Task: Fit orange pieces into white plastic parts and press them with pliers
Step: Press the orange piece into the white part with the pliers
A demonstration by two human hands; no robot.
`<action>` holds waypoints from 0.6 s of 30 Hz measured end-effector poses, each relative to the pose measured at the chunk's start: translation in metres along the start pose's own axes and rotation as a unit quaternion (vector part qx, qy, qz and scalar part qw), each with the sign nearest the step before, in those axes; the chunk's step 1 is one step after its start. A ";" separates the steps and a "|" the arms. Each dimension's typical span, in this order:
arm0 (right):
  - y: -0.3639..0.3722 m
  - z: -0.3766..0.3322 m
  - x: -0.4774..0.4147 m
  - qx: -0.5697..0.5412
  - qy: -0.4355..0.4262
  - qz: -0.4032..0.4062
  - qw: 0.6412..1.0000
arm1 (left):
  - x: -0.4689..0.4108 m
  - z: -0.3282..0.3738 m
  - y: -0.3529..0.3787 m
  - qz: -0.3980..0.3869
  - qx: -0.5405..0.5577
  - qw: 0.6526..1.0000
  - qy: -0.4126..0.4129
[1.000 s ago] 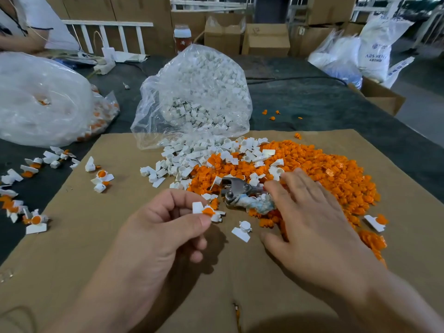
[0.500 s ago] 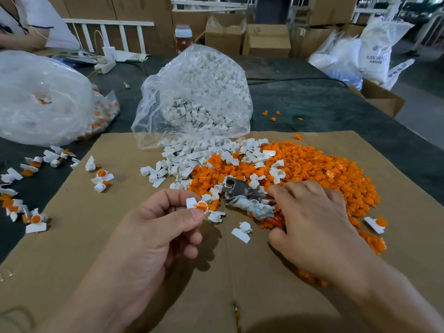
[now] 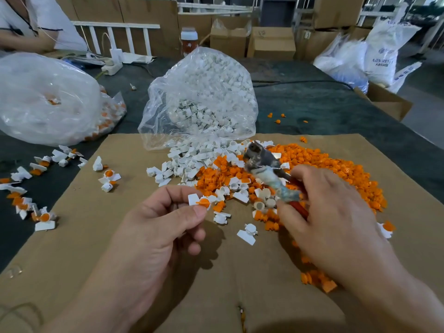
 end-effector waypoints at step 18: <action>0.005 -0.039 0.014 -0.116 -0.123 -0.075 0.983 | 0.005 0.020 -0.001 0.002 -0.055 0.989 0.134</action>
Point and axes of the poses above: each hand's wrist, its own x-axis away from the middle knuckle, its own y-axis out of the palm, z = x × y, the point moved 9 cm from there along -x, towards the middle knuckle, and after that the axes turned 11 degrees about -y, right-handed, at the moved point
